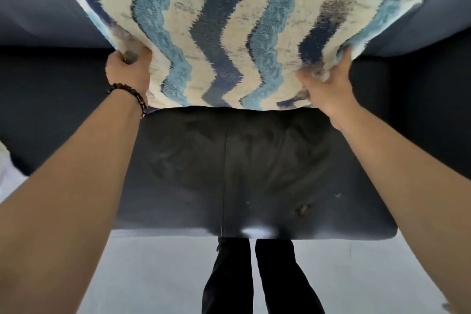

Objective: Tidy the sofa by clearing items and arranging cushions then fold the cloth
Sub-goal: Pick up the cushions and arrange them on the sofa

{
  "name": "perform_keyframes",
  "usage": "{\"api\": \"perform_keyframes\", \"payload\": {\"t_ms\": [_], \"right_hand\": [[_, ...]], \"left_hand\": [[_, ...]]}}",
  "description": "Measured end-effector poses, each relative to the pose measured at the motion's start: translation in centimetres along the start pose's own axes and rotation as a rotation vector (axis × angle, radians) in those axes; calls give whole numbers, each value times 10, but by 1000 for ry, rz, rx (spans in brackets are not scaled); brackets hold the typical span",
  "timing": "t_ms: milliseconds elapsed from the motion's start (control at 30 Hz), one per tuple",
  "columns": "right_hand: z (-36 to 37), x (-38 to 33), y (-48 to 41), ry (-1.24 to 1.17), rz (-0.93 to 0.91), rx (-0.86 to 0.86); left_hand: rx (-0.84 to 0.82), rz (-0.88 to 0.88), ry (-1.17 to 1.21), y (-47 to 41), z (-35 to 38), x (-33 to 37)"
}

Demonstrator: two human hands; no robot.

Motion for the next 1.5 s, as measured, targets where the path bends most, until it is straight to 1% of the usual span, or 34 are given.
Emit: {"api": "perform_keyframes", "payload": {"t_ms": [33,67,167,200,300,333,367,400,433,467,500,533,567,600,633,667,700,767,800,833,867,933,1000,1067,1100,1133,1167,1200,1233,1267,1333,1400,1433,1500], "right_hand": [[2,-3,-2,-3,-3,-11],[1,-7,-3,-2,-26,12],[-3,-16,-2,-60,-140,106],[-3,-17,-1,-37,-166,103],[4,-19,-3,140,-206,57],[4,-20,-2,170,-212,75],[2,-23,2,178,-256,123],[-1,-27,9,176,-333,173],[0,-29,17,178,-418,192],[3,-29,24,198,-497,178],[8,-26,30,255,-551,141],[13,-20,35,337,-568,105],[17,-11,35,399,-549,94],[20,-5,35,404,-510,98],[21,0,33,363,-458,115],[23,3,30,301,-400,141],[24,6,24,250,-342,172],[22,8,6,190,-225,217],[20,7,-3,187,-174,224],[18,5,-9,186,-144,221],[16,2,-11,172,-156,222],[9,-7,2,66,-283,297],[0,-12,27,-87,-443,414],[-7,-11,45,-154,-558,487],[-7,-10,45,-149,-574,500],[-5,-9,38,-117,-554,489],[1,-9,27,-67,-510,450],[8,-8,14,2,-456,390],[15,-5,2,74,-401,324],[20,-1,-10,128,-360,262],[25,4,-17,148,-326,182],[21,4,-3,108,-330,129],[18,4,11,101,-347,104],[8,8,46,88,-366,66]], "left_hand": [[46,36,-43,-7,-4,2],[80,80,-94,-10,-8,5],[113,203,-172,-6,-20,16],[116,206,-199,-4,-23,16],[119,189,-255,9,-21,17],[120,179,-273,15,-18,16],[120,206,-268,25,-14,18],[89,286,-251,40,-9,22],[46,382,-228,57,-3,26],[-2,434,-204,70,5,24],[-20,420,-186,77,11,17],[6,321,-163,78,13,7],[48,139,-129,75,14,-8],[70,-74,-90,72,16,-26],[52,-241,-59,73,17,-40],[5,-339,-23,72,20,-53],[-50,-388,28,70,24,-64],[-125,-398,159,62,28,-69],[-137,-393,209,57,31,-67],[-142,-396,265,52,32,-64],[-127,-411,320,49,33,-62],[-76,-404,393,51,27,-62],[-34,-346,434,59,19,-63],[-24,-234,325,61,17,-66],[-50,-235,287,61,16,-62],[-98,-288,301,59,20,-58],[-187,-314,378,53,31,-56],[-234,-304,371,49,37,-53],[-215,-305,298,47,40,-52],[-207,-329,299,48,44,-50],[-220,-236,172,62,43,-41],[-246,-80,56,83,32,-32],[-265,-10,37,97,22,-29],[-318,74,38,128,-1,-29]]}}
Point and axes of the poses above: each hand's wrist, its own y-axis away from the middle knuckle, its own z-axis out of the palm, x = y × z, the point moved 7 cm from there along -y, towards the middle knuckle, and after that the axes turned 8 degrees about x, right-handed, at the moved point
